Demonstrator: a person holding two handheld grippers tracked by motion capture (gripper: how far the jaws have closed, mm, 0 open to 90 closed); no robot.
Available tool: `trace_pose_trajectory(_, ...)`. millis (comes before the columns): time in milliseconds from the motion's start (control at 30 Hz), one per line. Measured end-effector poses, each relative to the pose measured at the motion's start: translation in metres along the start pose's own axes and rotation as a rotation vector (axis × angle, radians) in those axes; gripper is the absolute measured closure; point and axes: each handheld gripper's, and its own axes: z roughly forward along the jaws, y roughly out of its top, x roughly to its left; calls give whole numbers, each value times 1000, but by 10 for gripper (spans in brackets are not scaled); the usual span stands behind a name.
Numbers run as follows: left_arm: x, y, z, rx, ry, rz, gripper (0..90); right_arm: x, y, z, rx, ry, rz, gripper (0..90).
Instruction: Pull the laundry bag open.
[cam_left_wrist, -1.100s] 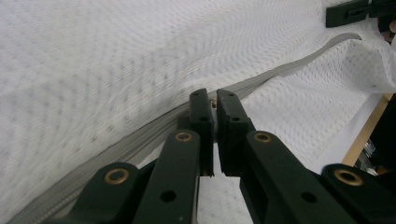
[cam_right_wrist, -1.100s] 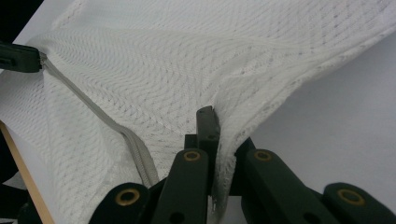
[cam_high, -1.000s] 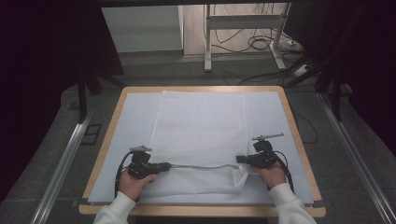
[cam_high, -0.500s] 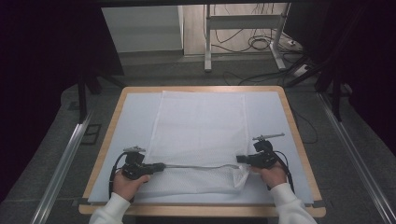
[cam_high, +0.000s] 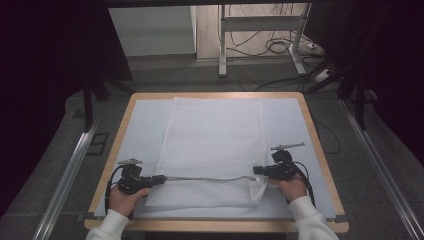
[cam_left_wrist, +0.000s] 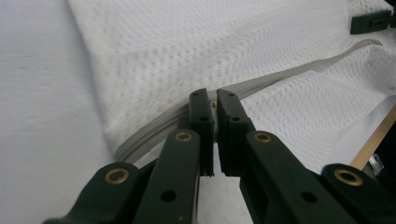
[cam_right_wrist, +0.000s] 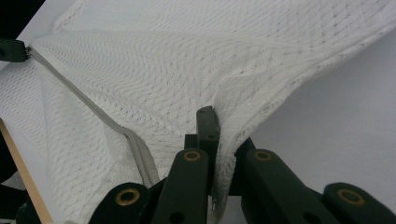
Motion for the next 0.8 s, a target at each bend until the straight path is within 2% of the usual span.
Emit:
trace_pose_trajectory(133, 8, -4, -6, -7, 3, -20, 868, -1, 0, 0, 0, 4, 2, 885)
trace_pose_trajectory(533, 17, -10, -15, -11, 7, -44, 867, -2, 0, 0, 3, 11, -7, 885)
trace_pose_trajectory(800, 22, -12, -16, -2, 50, -40, 867, -3, -1, -3, 0, 0, -8, 886)
